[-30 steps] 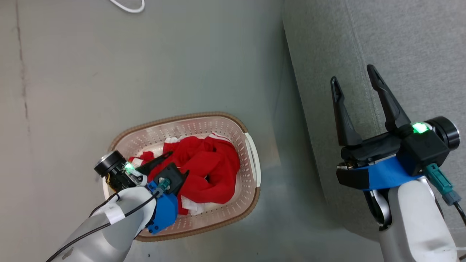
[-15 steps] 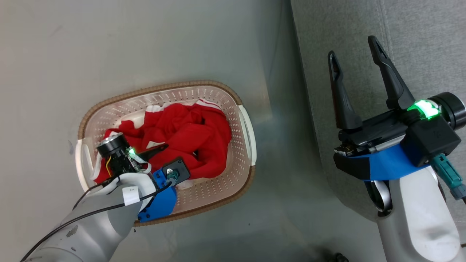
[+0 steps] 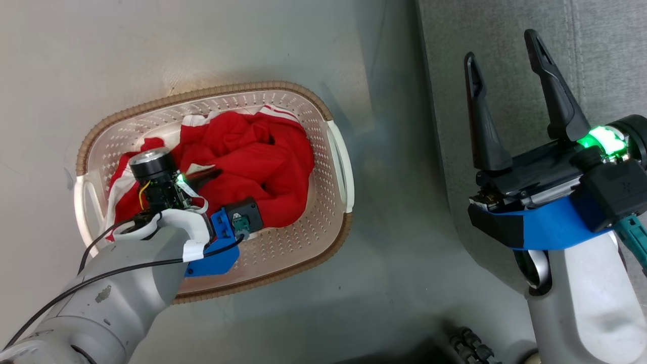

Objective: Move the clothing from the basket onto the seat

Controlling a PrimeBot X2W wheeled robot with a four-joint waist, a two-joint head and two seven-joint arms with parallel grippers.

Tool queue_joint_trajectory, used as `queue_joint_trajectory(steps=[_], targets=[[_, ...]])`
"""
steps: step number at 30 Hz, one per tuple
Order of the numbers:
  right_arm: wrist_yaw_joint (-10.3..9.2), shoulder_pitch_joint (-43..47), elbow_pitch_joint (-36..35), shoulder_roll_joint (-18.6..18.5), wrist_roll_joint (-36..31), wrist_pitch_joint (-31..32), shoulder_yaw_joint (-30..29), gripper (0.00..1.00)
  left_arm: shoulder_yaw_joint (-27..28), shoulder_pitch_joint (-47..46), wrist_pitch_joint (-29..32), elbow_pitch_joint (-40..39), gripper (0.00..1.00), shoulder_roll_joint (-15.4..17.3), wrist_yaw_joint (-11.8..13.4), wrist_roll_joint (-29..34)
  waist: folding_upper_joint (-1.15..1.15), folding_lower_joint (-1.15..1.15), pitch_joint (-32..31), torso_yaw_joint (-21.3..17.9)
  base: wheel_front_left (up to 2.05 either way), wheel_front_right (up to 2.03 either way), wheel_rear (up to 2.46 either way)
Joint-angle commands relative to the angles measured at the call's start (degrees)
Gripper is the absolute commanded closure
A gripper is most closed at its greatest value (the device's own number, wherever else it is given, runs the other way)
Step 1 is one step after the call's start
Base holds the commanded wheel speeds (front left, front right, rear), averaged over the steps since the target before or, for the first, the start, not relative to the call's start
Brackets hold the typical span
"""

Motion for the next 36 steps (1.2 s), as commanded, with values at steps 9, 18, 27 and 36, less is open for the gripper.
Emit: queue_joint_trajectory(steps=[9,18,27,36], targets=[[0.01,0.1,-1.5,-0.2,-0.2,-0.2,0.0,0.0,-0.2,-2.0,-0.6,1.5,0.0,-1.2,0.0,-1.8,0.0,-0.01,2.5,0.2,0.0,0.0,0.0],[0.01,0.0,-2.0,-0.2,-0.5,-0.2,0.5,0.0,-0.2,-1.1,2.0,1.9,0.96,-1.9,0.0,-2.8,0.0,-0.01,3.5,0.0,0.0,0.0,0.0],[0.01,0.5,-1.3,-0.2,-0.9,-0.2,0.1,0.0,-0.2,-0.6,-0.3,1.5,1.0,-3.0,0.0,-4.6,0.0,-0.01,2.1,0.7,0.0,0.0,0.0],[0.01,0.8,0.3,-0.2,-1.8,-0.2,0.2,0.0,-0.2,0.1,-3.9,-0.5,1.0,-4.4,0.0,-8.3,0.0,-0.01,-3.5,3.4,0.0,0.0,0.0]])
